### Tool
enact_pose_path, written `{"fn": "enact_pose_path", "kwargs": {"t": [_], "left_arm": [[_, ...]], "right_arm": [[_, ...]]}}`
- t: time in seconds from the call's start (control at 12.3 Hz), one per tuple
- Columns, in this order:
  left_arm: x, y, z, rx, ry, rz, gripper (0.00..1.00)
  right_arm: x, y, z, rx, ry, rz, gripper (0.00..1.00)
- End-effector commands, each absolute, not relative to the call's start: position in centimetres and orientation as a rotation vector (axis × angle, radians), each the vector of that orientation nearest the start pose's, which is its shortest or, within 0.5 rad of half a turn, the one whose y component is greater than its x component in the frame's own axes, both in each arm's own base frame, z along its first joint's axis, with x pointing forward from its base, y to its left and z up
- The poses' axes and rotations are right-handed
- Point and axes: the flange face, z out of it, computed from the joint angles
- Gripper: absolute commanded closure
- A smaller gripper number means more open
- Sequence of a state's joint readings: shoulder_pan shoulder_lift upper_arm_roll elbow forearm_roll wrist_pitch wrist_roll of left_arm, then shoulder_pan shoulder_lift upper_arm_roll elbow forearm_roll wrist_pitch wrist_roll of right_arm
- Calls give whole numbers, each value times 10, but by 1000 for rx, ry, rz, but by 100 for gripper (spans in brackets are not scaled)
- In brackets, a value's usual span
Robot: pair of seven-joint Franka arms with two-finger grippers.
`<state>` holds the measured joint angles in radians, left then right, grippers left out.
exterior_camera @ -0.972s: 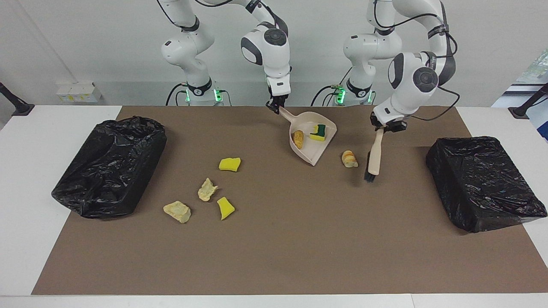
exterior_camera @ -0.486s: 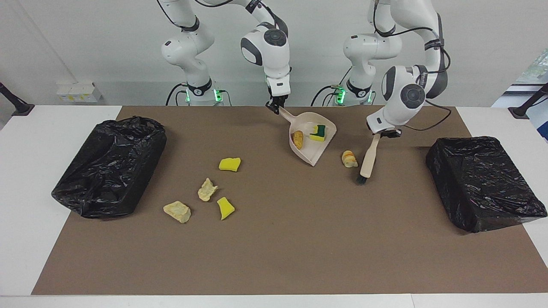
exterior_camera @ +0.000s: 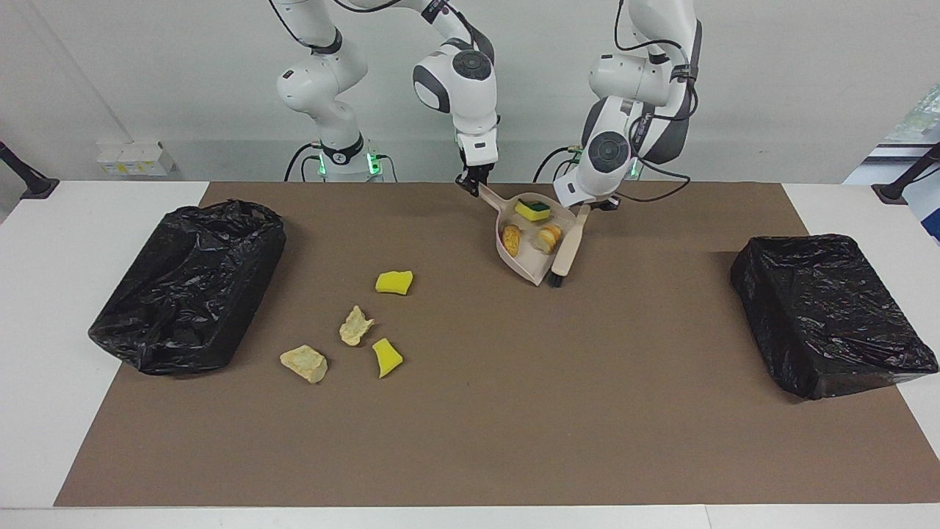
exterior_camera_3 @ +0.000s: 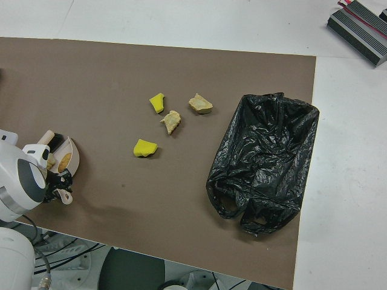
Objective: Sweep and dump trash in bin
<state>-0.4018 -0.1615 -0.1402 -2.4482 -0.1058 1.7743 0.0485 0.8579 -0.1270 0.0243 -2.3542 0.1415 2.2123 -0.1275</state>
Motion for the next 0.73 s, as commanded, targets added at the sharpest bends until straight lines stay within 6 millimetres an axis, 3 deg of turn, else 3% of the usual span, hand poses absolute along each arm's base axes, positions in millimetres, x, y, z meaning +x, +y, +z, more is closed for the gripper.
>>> {"fn": "enact_pose_path", "kwargs": {"t": [0.0,0.16,0.65], "left_arm": [[323,-227,351,-2872,756,863,100],[316,-241,365,-2878,752,857,100],[324,-227,377,-2869,651,835,100]], "right_arm": [[308,378,383,-2714,-1334,61,100],[309,378,383,-2715,-1336,60,100],[316,377,383,-2718,-1324,52,100]]}}
